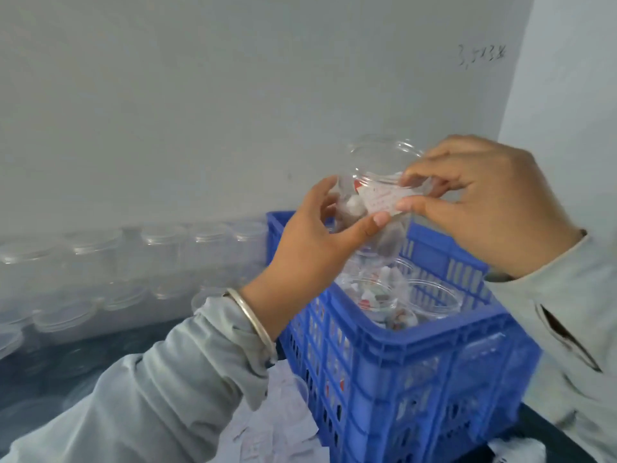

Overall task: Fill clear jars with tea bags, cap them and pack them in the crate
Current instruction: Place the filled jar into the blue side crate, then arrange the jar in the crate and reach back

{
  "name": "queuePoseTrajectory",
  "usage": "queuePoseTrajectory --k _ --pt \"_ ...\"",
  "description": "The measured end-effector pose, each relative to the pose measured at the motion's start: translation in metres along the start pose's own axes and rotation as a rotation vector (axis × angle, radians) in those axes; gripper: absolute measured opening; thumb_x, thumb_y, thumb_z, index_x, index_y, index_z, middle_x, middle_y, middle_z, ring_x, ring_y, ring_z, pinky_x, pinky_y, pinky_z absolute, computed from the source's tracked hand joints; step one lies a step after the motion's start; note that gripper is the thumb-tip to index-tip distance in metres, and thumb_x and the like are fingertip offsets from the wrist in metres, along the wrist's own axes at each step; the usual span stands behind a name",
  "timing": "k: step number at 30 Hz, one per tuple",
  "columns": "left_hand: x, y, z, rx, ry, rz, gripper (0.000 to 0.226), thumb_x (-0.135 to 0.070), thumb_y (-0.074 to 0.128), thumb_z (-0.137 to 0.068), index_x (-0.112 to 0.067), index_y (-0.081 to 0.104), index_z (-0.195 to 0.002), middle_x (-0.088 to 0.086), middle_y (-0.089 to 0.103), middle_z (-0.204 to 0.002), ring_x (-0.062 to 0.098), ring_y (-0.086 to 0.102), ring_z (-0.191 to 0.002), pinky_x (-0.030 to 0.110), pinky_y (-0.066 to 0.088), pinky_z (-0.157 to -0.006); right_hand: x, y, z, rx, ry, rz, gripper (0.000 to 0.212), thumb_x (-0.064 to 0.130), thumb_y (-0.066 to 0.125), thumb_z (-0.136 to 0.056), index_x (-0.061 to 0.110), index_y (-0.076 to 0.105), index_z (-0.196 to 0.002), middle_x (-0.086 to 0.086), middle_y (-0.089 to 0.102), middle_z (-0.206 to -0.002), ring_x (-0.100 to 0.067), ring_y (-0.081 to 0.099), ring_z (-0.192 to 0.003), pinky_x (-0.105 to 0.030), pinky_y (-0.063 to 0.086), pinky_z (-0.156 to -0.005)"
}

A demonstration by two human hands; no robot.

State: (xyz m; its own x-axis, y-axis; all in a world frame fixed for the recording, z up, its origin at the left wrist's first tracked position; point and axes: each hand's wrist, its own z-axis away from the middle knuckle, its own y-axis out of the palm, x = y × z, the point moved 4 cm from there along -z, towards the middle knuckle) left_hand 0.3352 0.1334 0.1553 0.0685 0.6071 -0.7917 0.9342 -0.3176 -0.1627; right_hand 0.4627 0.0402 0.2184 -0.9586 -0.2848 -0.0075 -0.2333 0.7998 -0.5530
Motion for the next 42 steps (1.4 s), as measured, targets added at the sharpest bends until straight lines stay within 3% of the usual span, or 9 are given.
queuePoseTrajectory --k 4,10,15,21,27,30,35,39,42 --pt "0.034 0.037 0.008 0.087 -0.116 -0.094 0.025 -0.031 0.069 -0.083 -0.034 0.053 -0.102 -0.011 0.064 -0.096 0.005 0.063 -0.089 0.023 0.055 -0.078 -0.068 -0.003 -0.004 -0.007 0.130 0.080 0.020 0.013 0.081 -0.070 0.008 0.075 -0.088 -0.005 0.061 -0.082 -0.022 0.051 -0.065 -0.013 0.037 -0.067" --pt "0.051 0.054 0.004 0.054 -0.148 -0.259 0.011 -0.024 0.061 -0.087 -0.028 0.061 -0.076 -0.005 0.065 -0.057 -0.001 0.059 -0.046 0.027 0.054 -0.056 -0.148 0.023 0.022 0.080 0.351 0.156 0.020 0.013 0.079 -0.071 0.007 0.076 -0.090 -0.013 0.067 -0.090 -0.028 0.060 -0.085 -0.028 0.041 -0.079" --pt "0.053 0.056 0.008 0.065 -0.105 -0.489 0.014 -0.031 0.059 -0.080 -0.031 0.059 -0.066 -0.017 0.061 -0.055 0.004 0.057 -0.052 0.030 0.050 -0.054 -0.197 0.069 0.045 0.461 0.563 0.365 0.015 0.037 0.074 -0.077 0.028 0.076 -0.089 0.003 0.069 -0.095 -0.023 0.062 -0.091 -0.024 0.039 -0.071" --pt "0.051 0.057 0.009 0.081 -0.107 -0.507 0.011 -0.038 0.053 -0.074 -0.032 0.059 -0.066 -0.013 0.053 -0.046 0.001 0.049 -0.045 0.027 0.045 -0.050 -0.225 0.120 0.047 0.845 0.543 0.427 0.037 0.044 0.074 -0.077 0.012 0.075 -0.094 -0.004 0.072 -0.095 -0.024 0.065 -0.087 -0.031 0.051 -0.080" --pt "0.051 0.056 0.010 0.069 -0.107 -0.478 0.013 -0.041 0.052 -0.069 -0.031 0.059 -0.064 -0.011 0.046 -0.040 0.003 0.042 -0.039 0.024 0.039 -0.047 -0.235 0.151 0.037 0.956 0.434 0.497 0.037 0.041 0.072 -0.081 0.008 0.062 -0.067 -0.001 0.054 -0.058 -0.022 0.053 -0.061 -0.025 0.042 -0.061" --pt "0.051 0.055 0.011 0.067 -0.107 -0.459 0.013 -0.042 0.052 -0.068 -0.032 0.059 -0.064 -0.010 0.044 -0.040 0.004 0.041 -0.039 0.026 0.042 -0.046 -0.238 0.171 0.044 1.045 0.369 0.502 0.027 0.037 0.070 -0.082 0.010 0.070 -0.085 -0.004 0.064 -0.075 -0.025 0.063 -0.080 -0.029 0.052 -0.076" --pt "0.052 0.055 0.010 0.074 -0.102 -0.471 0.014 -0.042 0.051 -0.068 -0.032 0.059 -0.064 -0.010 0.045 -0.040 0.003 0.041 -0.038 0.022 0.039 -0.045 -0.243 0.199 0.085 1.448 0.517 0.298 0.022 0.025 0.069 -0.084 0.010 0.071 -0.101 -0.005 0.073 -0.086 -0.022 0.070 -0.081 -0.037 0.057 -0.081" --pt "0.052 0.055 0.009 0.069 -0.109 -0.472 0.015 -0.043 0.051 -0.067 -0.031 0.059 -0.063 -0.011 0.048 -0.042 0.002 0.042 -0.039 0.023 0.043 -0.046 -0.243 0.195 0.083 1.455 0.609 0.123 0.020 0.011 0.063 -0.087 0.010 0.071 -0.105 -0.005 0.074 -0.092 -0.012 0.069 -0.065 -0.024 0.056 -0.063" --pt "0.053 0.055 0.006 0.061 -0.123 -0.469 0.015 -0.042 0.051 -0.066 -0.031 0.059 -0.063 -0.014 0.050 -0.043 0.001 0.045 -0.042 0.024 0.042 -0.048 -0.240 0.185 0.060 1.197 0.598 0.150 0.025 0.000 0.053 -0.088 0.011 0.072 -0.100 0.002 0.071 -0.081 -0.011 0.064 -0.059 -0.023 0.053 -0.062"
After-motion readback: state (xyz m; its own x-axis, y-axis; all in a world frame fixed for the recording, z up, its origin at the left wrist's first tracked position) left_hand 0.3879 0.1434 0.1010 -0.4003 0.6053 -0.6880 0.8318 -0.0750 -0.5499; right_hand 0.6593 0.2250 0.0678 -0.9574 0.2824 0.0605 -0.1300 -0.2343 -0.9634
